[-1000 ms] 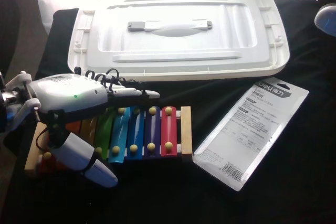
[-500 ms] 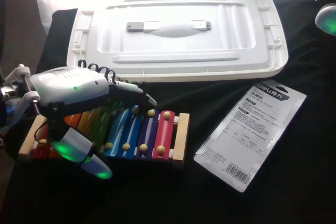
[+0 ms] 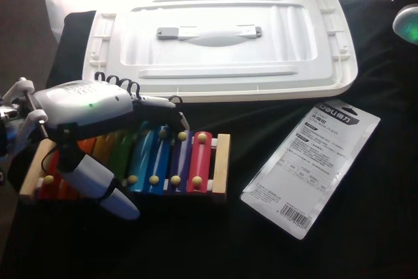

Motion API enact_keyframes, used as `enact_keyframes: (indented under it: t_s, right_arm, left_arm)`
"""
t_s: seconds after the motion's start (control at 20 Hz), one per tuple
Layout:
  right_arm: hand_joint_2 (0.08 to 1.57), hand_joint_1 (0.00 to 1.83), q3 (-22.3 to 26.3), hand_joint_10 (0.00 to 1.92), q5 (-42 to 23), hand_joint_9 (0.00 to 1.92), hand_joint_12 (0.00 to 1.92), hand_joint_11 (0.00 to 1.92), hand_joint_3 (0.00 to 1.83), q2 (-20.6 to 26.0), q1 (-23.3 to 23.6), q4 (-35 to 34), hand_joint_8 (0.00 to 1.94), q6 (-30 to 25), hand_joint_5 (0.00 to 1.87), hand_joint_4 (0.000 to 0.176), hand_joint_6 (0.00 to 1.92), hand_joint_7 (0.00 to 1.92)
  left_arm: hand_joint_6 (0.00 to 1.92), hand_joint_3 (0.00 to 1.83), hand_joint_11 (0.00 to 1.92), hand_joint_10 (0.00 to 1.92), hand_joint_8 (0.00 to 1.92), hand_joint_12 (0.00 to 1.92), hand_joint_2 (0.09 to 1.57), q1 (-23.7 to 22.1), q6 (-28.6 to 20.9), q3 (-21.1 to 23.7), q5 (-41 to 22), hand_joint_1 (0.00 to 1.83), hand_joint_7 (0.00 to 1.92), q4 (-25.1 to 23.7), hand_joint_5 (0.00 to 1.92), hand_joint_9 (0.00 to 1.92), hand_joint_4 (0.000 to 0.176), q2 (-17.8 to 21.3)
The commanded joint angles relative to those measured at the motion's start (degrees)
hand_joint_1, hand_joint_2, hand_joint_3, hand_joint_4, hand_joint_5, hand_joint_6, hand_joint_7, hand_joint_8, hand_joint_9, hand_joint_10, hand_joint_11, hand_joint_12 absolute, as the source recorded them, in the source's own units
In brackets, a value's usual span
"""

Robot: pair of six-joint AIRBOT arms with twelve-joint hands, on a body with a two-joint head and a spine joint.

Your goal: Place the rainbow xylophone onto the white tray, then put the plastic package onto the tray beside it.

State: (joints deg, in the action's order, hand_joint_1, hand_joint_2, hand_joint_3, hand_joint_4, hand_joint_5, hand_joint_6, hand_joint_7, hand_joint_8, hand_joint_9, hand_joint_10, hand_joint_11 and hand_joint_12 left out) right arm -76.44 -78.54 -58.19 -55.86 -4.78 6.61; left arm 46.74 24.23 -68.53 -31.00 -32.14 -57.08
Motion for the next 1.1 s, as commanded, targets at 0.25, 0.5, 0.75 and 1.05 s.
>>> enact_keyframes:
  t_s: [0.25, 0.5, 0.75, 1.05]
  right_arm:
    - [0.92, 0.53, 0.02, 0.0, -6.8, 0.43, 1.04, 0.19, 0.0, 0.38, 0.46, -1.71, 0.0, -0.53, 0.26, 0.087, 0.0, 0.42]
    - [0.92, 0.54, 0.03, 0.0, -6.8, 0.42, 1.03, 0.19, 0.0, 0.39, 0.46, -1.71, 0.0, -0.53, 0.27, 0.105, 0.0, 0.41]
    - [0.93, 0.55, 0.03, 0.01, -6.8, 0.43, 1.03, 0.18, 0.0, 0.38, 0.46, -1.71, 0.0, -0.53, 0.28, 0.1, 0.01, 0.42]
    - [0.94, 0.55, 0.04, 0.0, -6.8, 0.44, 0.97, 0.23, 0.0, 0.18, 0.47, -1.72, 0.0, -0.53, 0.26, 0.095, 0.0, 0.42]
  left_arm:
    - [1.59, 0.0, 0.38, 1.41, 1.49, 1.57, 1.25, -2.31, 3.27, 0.17, -3.75, 1.3, 0.68, 4.48, 0.27, 0.49, 0.063, 2.38]
    - [1.52, 0.0, 0.63, 1.32, 1.37, 1.47, 1.26, -3.75, 3.3, 0.14, -5.77, 1.15, 0.78, 5.76, 0.61, 0.67, 0.0, 3.81]
    - [1.45, 0.0, 0.65, 1.51, 1.41, 1.55, 1.26, -6.33, 3.3, 0.11, -7.63, 1.16, 0.81, 6.0, 0.61, 0.7, 0.0, 5.25]
    - [1.28, 0.0, 0.87, 1.38, 1.09, 1.41, 1.1, -10.46, 4.05, -1.33, -7.77, 1.37, 0.97, 6.3, 0.51, 0.93, 0.0, 5.14]
